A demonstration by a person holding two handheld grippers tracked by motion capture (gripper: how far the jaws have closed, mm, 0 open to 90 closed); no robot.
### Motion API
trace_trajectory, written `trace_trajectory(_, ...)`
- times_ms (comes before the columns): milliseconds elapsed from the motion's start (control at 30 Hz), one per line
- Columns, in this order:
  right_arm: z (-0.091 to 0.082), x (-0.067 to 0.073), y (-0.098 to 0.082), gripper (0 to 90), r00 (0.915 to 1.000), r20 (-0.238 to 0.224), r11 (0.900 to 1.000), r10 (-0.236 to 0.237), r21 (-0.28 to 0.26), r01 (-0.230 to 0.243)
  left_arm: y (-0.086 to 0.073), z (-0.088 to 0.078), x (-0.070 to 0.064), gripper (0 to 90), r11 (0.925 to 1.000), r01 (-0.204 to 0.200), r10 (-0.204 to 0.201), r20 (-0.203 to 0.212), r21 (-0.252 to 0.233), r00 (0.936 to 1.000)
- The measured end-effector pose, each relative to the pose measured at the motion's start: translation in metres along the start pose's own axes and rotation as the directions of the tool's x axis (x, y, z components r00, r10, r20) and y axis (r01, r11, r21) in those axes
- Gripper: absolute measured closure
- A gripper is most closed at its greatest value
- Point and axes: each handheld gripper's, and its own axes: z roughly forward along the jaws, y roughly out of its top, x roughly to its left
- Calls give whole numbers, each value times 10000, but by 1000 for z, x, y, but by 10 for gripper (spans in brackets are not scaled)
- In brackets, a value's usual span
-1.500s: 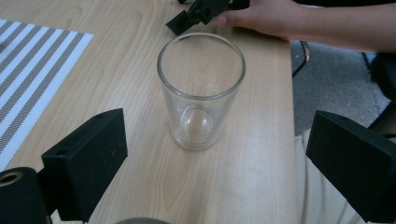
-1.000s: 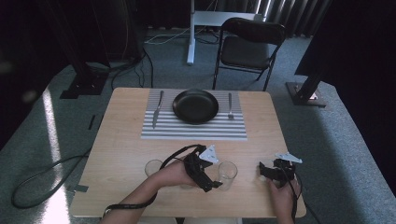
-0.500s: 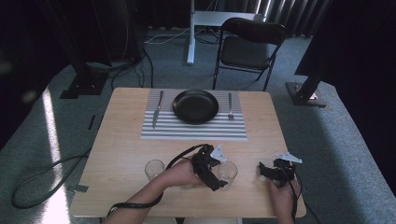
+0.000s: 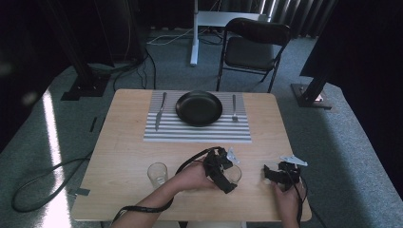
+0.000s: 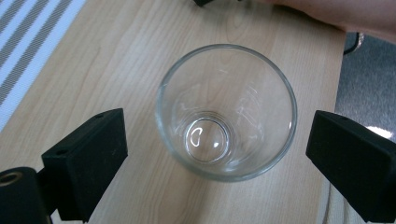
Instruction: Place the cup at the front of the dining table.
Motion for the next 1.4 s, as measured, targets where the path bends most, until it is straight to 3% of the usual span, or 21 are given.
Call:
trace_trajectory(133, 0, 0, 0, 119, 10000, 0, 10000, 1, 0, -1, 4, 3, -2, 100, 9999, 53, -51, -159, 132, 9999)
trace_trajectory(233, 0, 0, 0, 119, 10000, 0, 10000, 0, 0, 0, 10, 7, -2, 102, 9976, 235, -206, -441, 658, 9988)
trace_trajectory(367, 0, 0, 0, 119, 10000, 1, 10000, 3, 2, -3, 13, 12, -2, 138, 9938, 492, -410, -825, 998, 9957)
trace_trajectory(867, 0, 0, 0, 119, 10000, -2, 10000, 12, -1, -12, 18, 21, -2, 157, 9847, 1254, -1136, -1003, 1210, 9885)
trace_trajectory(1000, 0, 0, 0, 119, 10000, 1, 10000, 4, 3, -4, 20, 23, -5, 224, 9842, 1365, -1259, -964, 1130, 9873)
trace_trajectory(1100, 0, 0, 0, 119, 10000, 0, 10000, 8, 1, -8, 21, 25, -6, 280, 9849, 1298, -1187, -984, 1148, 9880)
trace_trajectory(1400, 0, 0, 0, 119, 10000, 3, 10000, 4, 1, -4, 20, 25, -8, 289, 9905, 785, -680, -932, 1133, 9933)
